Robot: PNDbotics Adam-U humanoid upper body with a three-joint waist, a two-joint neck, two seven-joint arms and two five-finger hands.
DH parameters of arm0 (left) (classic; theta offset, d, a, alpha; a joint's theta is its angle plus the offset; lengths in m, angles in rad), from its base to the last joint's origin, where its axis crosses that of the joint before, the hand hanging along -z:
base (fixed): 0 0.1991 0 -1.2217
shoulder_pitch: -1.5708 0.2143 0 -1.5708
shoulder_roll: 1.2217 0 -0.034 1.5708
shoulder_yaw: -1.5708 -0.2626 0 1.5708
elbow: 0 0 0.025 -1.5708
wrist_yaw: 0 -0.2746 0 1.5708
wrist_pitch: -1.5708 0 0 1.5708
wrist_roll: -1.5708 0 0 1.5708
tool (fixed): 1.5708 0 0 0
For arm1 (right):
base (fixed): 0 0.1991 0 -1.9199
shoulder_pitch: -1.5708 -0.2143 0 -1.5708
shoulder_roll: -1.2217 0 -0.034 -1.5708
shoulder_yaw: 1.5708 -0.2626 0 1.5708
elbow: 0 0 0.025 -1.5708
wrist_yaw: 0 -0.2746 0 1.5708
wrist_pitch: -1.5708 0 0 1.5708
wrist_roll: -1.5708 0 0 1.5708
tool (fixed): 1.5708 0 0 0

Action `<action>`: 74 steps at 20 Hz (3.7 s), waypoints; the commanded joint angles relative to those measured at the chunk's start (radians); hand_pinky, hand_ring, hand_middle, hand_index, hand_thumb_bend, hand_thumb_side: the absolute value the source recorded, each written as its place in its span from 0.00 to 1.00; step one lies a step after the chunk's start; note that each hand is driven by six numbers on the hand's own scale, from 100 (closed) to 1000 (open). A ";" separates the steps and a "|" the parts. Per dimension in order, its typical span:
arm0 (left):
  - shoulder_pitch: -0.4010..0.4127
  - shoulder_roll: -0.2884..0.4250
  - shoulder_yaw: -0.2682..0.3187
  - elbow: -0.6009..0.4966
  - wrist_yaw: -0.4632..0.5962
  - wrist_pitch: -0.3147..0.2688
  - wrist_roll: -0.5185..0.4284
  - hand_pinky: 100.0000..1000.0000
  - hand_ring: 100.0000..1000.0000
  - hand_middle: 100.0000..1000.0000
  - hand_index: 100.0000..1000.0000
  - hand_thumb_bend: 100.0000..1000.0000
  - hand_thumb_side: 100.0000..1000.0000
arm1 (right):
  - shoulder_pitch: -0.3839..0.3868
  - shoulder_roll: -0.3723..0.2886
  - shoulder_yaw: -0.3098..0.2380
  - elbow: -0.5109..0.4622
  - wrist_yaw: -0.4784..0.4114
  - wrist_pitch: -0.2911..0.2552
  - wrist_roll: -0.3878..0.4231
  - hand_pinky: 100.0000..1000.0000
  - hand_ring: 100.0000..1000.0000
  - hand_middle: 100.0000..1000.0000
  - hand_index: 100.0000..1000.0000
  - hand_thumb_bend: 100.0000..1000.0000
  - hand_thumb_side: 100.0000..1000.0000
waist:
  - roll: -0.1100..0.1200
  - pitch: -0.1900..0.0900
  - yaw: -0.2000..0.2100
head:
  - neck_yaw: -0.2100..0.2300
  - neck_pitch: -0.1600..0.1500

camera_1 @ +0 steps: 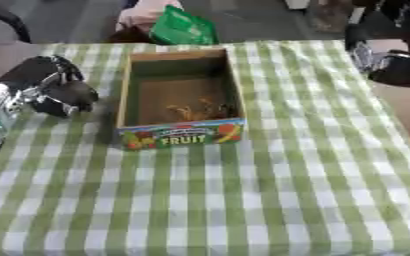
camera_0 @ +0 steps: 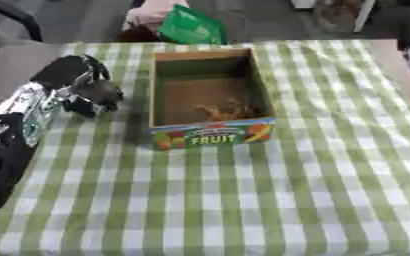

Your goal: Pick up objects on the table and place them in the box.

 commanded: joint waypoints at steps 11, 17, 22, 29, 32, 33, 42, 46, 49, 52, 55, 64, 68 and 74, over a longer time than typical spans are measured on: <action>-0.063 0.046 0.040 -0.204 0.187 0.106 -0.004 0.44 0.07 0.08 0.46 0.14 0.06 | -0.009 -0.020 -0.009 -0.013 -0.004 0.002 -0.003 0.86 0.96 0.79 0.88 0.00 0.16 | 0.002 -0.022 0.002 | -0.002 0.002; -0.110 -0.015 -0.006 -0.271 0.283 0.093 -0.007 0.47 0.11 0.10 0.48 0.15 0.05 | -0.016 -0.011 0.000 -0.022 -0.013 -0.001 0.003 0.85 0.96 0.79 0.88 0.00 0.14 | 0.001 -0.028 -0.010 | 0.008 0.003; -0.148 -0.097 -0.054 -0.252 0.322 0.067 -0.041 0.48 0.13 0.11 0.49 0.16 0.05 | -0.032 0.004 0.015 -0.044 -0.026 -0.006 0.013 0.85 0.95 0.78 0.88 0.00 0.10 | -0.003 -0.029 -0.029 | 0.022 0.001; -0.166 -0.192 -0.109 -0.199 0.253 0.000 -0.066 0.52 0.22 0.19 0.51 0.20 0.07 | -0.062 0.028 0.037 -0.083 -0.044 -0.013 0.029 0.84 0.94 0.78 0.88 0.00 0.06 | -0.008 -0.027 -0.054 | 0.039 -0.004; -0.149 -0.220 -0.127 -0.163 0.209 -0.029 -0.084 0.54 0.32 0.28 0.53 0.26 0.07 | -0.062 0.034 0.039 -0.088 -0.046 -0.010 0.033 0.84 0.94 0.78 0.87 0.00 0.06 | -0.007 -0.025 -0.056 | 0.040 -0.005; -0.143 -0.226 -0.129 -0.150 0.197 -0.038 -0.088 0.55 0.36 0.30 0.54 0.29 0.08 | -0.061 0.035 0.040 -0.089 -0.045 -0.009 0.034 0.84 0.94 0.78 0.87 0.00 0.07 | -0.007 -0.025 -0.056 | 0.040 -0.005; -0.091 -0.215 -0.111 -0.110 0.202 -0.067 -0.084 0.66 0.57 0.52 0.68 0.67 0.11 | -0.041 0.031 0.032 -0.092 -0.039 -0.002 0.028 0.84 0.94 0.78 0.87 0.00 0.11 | -0.010 -0.023 -0.044 | 0.027 -0.008; -0.070 -0.181 -0.084 -0.164 0.274 -0.048 -0.088 0.72 0.67 0.62 0.70 0.75 0.11 | -0.035 0.030 0.029 -0.091 -0.035 0.001 0.024 0.84 0.94 0.78 0.87 0.00 0.14 | -0.009 -0.023 -0.035 | 0.021 -0.009; -0.049 -0.163 -0.055 -0.211 0.331 -0.021 -0.080 0.74 0.68 0.63 0.70 0.75 0.11 | -0.033 0.029 0.028 -0.091 -0.032 0.001 0.023 0.84 0.94 0.78 0.87 0.00 0.14 | -0.010 -0.023 -0.031 | 0.015 -0.009; -0.024 -0.148 -0.025 -0.273 0.382 0.000 -0.057 0.73 0.66 0.62 0.70 0.76 0.10 | -0.029 0.026 0.025 -0.089 -0.030 0.001 0.020 0.84 0.94 0.78 0.87 0.00 0.16 | -0.011 -0.021 -0.026 | 0.012 -0.012; 0.015 -0.134 0.007 -0.352 0.433 0.009 -0.018 0.71 0.61 0.57 0.69 0.75 0.09 | -0.024 0.024 0.022 -0.086 -0.027 0.003 0.017 0.84 0.94 0.78 0.87 0.00 0.17 | -0.010 -0.019 -0.020 | 0.006 -0.016; 0.227 -0.198 0.090 -0.593 0.582 0.091 0.112 0.67 0.52 0.50 0.64 0.68 0.04 | 0.004 0.015 0.000 -0.078 -0.026 0.013 0.003 0.84 0.94 0.78 0.87 0.00 0.21 | -0.003 0.001 0.003 | -0.010 -0.027; 0.326 -0.191 0.111 -0.689 0.643 0.151 0.134 0.67 0.52 0.49 0.64 0.65 0.01 | 0.029 0.012 -0.017 -0.073 -0.027 0.022 -0.011 0.84 0.94 0.78 0.87 0.00 0.22 | -0.001 0.004 0.013 | -0.009 -0.026; 0.487 -0.193 0.119 -0.854 0.744 0.200 0.145 0.67 0.51 0.49 0.64 0.64 0.00 | 0.070 0.033 -0.034 -0.067 -0.032 0.045 -0.031 0.83 0.94 0.77 0.86 0.00 0.25 | 0.001 -0.001 0.020 | -0.004 -0.012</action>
